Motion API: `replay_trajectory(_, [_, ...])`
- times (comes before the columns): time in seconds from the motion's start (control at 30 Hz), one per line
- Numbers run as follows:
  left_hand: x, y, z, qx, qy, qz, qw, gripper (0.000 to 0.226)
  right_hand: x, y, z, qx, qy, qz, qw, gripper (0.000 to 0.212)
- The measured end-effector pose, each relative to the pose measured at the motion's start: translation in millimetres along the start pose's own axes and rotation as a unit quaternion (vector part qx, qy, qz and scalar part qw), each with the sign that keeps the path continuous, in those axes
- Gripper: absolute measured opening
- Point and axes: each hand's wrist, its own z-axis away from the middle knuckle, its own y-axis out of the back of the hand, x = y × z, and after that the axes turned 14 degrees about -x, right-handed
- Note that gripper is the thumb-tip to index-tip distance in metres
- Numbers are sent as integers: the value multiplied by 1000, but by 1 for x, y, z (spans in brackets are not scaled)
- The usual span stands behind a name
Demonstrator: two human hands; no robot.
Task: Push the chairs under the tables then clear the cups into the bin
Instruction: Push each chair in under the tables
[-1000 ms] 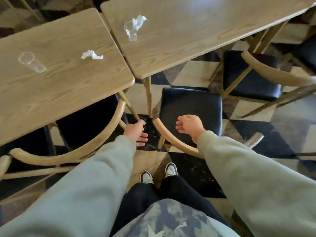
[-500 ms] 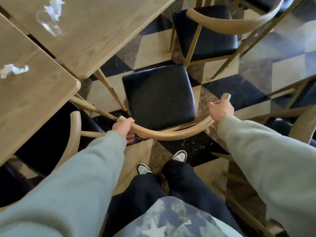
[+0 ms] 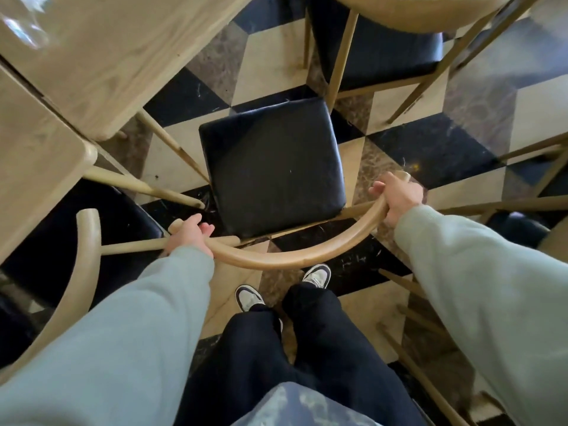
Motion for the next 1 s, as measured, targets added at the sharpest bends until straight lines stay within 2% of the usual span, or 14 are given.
replay_trajectory(0.17, [-4,-11,8,80,-19,6,997,13,-7,-7,-7,10,-3,-16,1000,9])
replay_trajectory(0.43, [-6,-25,21,107,-45,50,992,27,-13,-9,-16,17,19,-30,999,5])
replay_trajectory(0.6, [7,-34,14,78,-48,59,994,13,-47,-21,-27,6,25,-11,1000,10])
replay_trajectory(0.7, [16,-36,0,-5,-94,90,991,27,-68,-35,-37,-11,35,8,999,10])
replay_trajectory(0.77, [20,-40,-10,-20,-97,104,990,42,-80,-46,-46,-11,50,4,999,10])
replay_trajectory(0.83, [27,-45,-13,22,-86,108,990,40,-95,-59,-53,-17,64,15,998,14])
replay_trajectory(0.9, [35,-51,-14,80,-53,122,988,26,-112,-72,-56,-33,70,28,997,13])
replay_trajectory(1.0, [48,-58,-19,82,-39,107,990,27,-135,-93,-58,-38,74,40,996,20])
